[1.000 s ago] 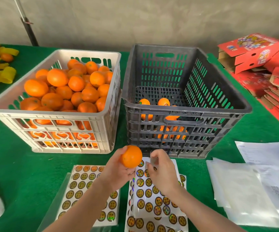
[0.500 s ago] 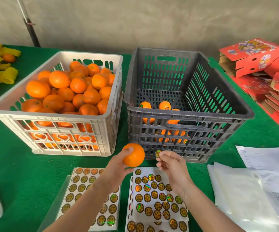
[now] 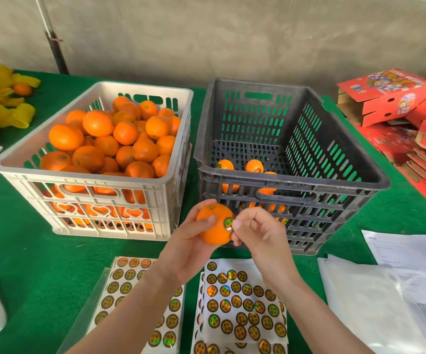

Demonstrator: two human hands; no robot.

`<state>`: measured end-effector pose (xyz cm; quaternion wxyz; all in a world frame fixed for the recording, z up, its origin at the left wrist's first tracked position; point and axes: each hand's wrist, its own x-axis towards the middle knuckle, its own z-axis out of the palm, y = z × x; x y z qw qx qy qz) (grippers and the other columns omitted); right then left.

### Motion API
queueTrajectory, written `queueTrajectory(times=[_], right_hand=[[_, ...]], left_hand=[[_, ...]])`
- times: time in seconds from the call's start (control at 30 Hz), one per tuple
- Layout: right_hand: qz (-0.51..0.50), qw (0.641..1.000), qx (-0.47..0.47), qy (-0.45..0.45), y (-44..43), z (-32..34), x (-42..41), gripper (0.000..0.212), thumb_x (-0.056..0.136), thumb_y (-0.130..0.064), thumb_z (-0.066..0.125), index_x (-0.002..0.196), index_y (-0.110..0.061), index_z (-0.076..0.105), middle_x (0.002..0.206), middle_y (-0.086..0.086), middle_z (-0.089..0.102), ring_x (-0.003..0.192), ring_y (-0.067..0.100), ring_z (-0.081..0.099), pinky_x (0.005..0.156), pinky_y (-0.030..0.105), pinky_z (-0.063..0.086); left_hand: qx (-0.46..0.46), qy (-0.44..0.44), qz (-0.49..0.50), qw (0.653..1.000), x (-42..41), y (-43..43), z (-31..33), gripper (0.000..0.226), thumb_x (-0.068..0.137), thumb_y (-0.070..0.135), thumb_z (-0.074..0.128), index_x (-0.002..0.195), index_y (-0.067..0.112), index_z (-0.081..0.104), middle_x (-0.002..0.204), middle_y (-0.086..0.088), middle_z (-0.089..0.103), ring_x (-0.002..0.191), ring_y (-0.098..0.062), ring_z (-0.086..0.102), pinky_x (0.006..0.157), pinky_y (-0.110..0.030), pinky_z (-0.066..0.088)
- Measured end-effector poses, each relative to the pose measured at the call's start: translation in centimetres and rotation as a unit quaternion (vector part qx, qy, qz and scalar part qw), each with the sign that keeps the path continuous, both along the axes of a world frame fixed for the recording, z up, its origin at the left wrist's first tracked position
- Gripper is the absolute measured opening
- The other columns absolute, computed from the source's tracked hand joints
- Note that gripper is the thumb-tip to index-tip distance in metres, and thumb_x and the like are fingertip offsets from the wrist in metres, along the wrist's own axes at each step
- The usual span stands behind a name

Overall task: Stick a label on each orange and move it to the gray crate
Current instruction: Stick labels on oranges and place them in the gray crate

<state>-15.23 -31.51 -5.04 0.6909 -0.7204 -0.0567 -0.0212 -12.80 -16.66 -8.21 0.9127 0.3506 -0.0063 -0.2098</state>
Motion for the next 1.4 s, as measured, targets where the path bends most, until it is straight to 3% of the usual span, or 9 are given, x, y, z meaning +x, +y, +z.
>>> queueTrajectory(times=[0.27, 0.53, 0.67, 0.83, 0.97, 1.1, 1.17, 1.27, 1.4], right_hand=[[0.009, 0.992, -0.094, -0.083, 0.1, 1.5, -0.5, 0.025, 0.087, -0.003, 0.063, 0.076, -0.025, 0.060, 0.062, -0.006, 0.058, 0.063, 0.015, 0.056, 0.064, 0.027, 0.049], [-0.033, 0.973, -0.153, -0.169, 0.3, 2.3, -0.8, 0.026, 0.079, -0.026, 0.069, 0.095, -0.032, 0.050, 0.064, -0.002, 0.057, 0.061, 0.011, 0.056, 0.062, 0.022, 0.047], [-0.024, 0.972, -0.160, -0.170, 0.6, 2.7, -1.3, 0.048, 0.078, -0.045, 0.064, 0.120, -0.032, 0.045, 0.107, -0.007, 0.055, 0.100, 0.012, 0.055, 0.079, 0.033, 0.051], [0.029, 0.936, -0.200, -0.288, 2.2, 5.0, 0.5, 0.068, 0.074, -0.025, 0.076, 0.128, -0.037, 0.037, 0.131, -0.019, 0.040, 0.123, 0.001, 0.044, 0.094, 0.014, 0.040], [-0.047, 0.932, -0.220, -0.282, 1.7, 8.8, 7.4, 0.069, 0.066, -0.030, 0.078, 0.124, -0.031, 0.040, 0.120, -0.010, 0.045, 0.106, -0.006, 0.045, 0.083, 0.003, 0.035], [-0.033, 0.913, -0.396, -0.092, -0.6, 10.6, 19.1, 0.080, 0.070, -0.023, 0.081, 0.135, -0.017, 0.035, 0.131, 0.004, 0.044, 0.113, 0.019, 0.046, 0.081, 0.025, 0.036], [0.056, 0.830, -0.555, -0.002, -1.8, 8.9, 23.4, 0.083, 0.071, -0.019, 0.080, 0.137, -0.013, 0.031, 0.130, 0.011, 0.047, 0.106, 0.026, 0.049, 0.075, 0.033, 0.041], [0.179, 0.666, -0.721, 0.072, -2.9, 4.7, 26.8, 0.078, 0.074, -0.013, 0.074, 0.138, -0.007, 0.029, 0.124, 0.017, 0.051, 0.094, 0.029, 0.053, 0.066, 0.035, 0.043], [0.230, 0.586, -0.763, 0.148, -3.5, 0.7, 28.6, 0.073, 0.083, -0.011, 0.068, 0.144, -0.012, 0.028, 0.139, 0.011, 0.044, 0.118, 0.031, 0.049, 0.075, 0.035, 0.041]], left_hand=[[0.030, -0.048, 0.018, 0.998, -0.6, 0.0, 1.8, 0.043, 0.073, 0.010, 0.067, 0.114, 0.019, 0.061, 0.099, -0.009, 0.065, 0.089, -0.021, 0.064, 0.078, -0.033, 0.054], [0.105, -0.101, 0.050, 0.988, -1.6, 0.2, 4.2, 0.056, 0.061, 0.018, 0.072, 0.115, 0.018, 0.058, 0.098, -0.007, 0.061, 0.086, -0.019, 0.060, 0.071, -0.029, 0.051], [0.136, -0.113, 0.059, 0.983, -2.0, 0.6, 5.7, 0.062, 0.055, 0.022, 0.074, 0.115, 0.018, 0.058, 0.098, -0.006, 0.063, 0.086, -0.018, 0.062, 0.069, -0.026, 0.052], [0.185, -0.178, 0.068, 0.964, -0.9, 1.2, 8.4, 0.068, 0.059, 0.039, 0.081, 0.119, 0.017, 0.056, 0.108, -0.007, 0.065, 0.098, -0.022, 0.066, 0.077, -0.028, 0.055], [0.369, -0.263, 0.165, 0.876, 4.9, 4.1, 10.7, 0.040, 0.088, 0.049, 0.049, 0.114, 0.020, 0.059, 0.112, -0.003, 0.065, 0.102, -0.018, 0.063, 0.086, -0.026, 0.052], [0.719, -0.202, 0.184, 0.639, 11.6, 8.6, 8.2, 0.021, 0.095, 0.015, 0.054, 0.115, 0.013, 0.059, 0.107, -0.009, 0.065, 0.087, -0.023, 0.061, 0.061, -0.021, 0.045], [0.823, -0.203, 0.090, 0.523, 12.9, 10.0, 6.0, 0.020, 0.093, 0.020, 0.056, 0.110, 0.011, 0.062, 0.108, -0.011, 0.067, 0.098, -0.027, 0.062, 0.070, -0.028, 0.042], [0.831, -0.207, 0.083, 0.510, 13.4, 10.8, 4.4, 0.016, 0.090, 0.029, 0.060, 0.100, 0.017, 0.064, 0.094, -0.003, 0.069, 0.085, -0.020, 0.062, 0.062, -0.026, 0.037], [0.828, -0.213, 0.080, 0.512, 13.8, 10.7, 4.2, 0.018, 0.086, 0.038, 0.064, 0.096, 0.024, 0.059, 0.084, 0.006, 0.063, 0.069, -0.010, 0.052, 0.048, -0.017, 0.032]])
